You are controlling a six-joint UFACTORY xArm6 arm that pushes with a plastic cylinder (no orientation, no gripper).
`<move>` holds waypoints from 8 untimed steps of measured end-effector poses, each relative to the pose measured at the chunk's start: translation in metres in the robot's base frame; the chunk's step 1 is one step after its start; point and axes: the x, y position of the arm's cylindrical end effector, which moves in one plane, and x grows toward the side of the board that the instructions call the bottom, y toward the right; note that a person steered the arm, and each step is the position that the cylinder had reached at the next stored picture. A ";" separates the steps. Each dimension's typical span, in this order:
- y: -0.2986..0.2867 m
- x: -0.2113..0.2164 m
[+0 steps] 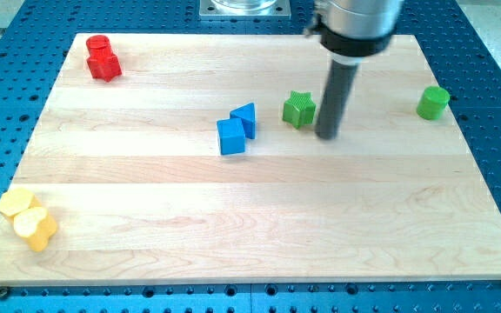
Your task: Push the green star at the top center of the board
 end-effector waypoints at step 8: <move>-0.024 -0.168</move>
